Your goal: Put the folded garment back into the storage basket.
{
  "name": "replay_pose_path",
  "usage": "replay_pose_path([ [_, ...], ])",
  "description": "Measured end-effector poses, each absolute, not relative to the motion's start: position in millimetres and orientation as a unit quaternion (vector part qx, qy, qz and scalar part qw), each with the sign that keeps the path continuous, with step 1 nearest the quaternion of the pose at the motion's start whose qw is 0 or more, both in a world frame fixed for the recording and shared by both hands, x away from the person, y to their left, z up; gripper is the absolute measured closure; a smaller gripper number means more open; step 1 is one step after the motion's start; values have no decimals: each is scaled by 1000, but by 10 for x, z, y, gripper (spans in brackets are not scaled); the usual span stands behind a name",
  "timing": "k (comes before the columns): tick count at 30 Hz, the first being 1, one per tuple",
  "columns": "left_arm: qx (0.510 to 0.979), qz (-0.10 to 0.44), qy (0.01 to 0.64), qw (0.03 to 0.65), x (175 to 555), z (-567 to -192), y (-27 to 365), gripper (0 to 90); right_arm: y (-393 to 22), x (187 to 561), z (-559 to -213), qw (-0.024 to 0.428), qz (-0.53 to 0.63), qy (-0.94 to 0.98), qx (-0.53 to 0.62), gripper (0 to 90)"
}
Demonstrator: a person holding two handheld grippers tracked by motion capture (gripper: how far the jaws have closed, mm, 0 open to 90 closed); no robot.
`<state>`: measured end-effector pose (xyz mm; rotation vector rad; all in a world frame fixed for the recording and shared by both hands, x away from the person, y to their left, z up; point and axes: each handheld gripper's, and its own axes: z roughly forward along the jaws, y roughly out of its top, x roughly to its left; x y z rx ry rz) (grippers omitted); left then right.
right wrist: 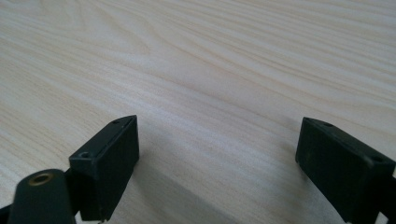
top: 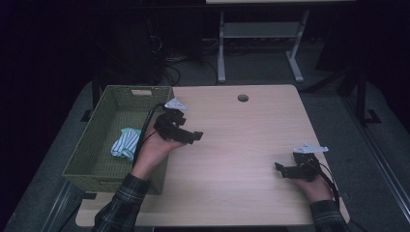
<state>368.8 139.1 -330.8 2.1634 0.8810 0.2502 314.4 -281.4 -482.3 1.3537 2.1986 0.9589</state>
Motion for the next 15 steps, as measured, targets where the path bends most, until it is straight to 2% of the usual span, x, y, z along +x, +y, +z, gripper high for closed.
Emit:
replay_pose_path([
  [15, 863, 96, 321, 377, 3610, -3618, 1085, 135, -2814, 3144, -4823, 192, 342, 783, 483, 130],
])
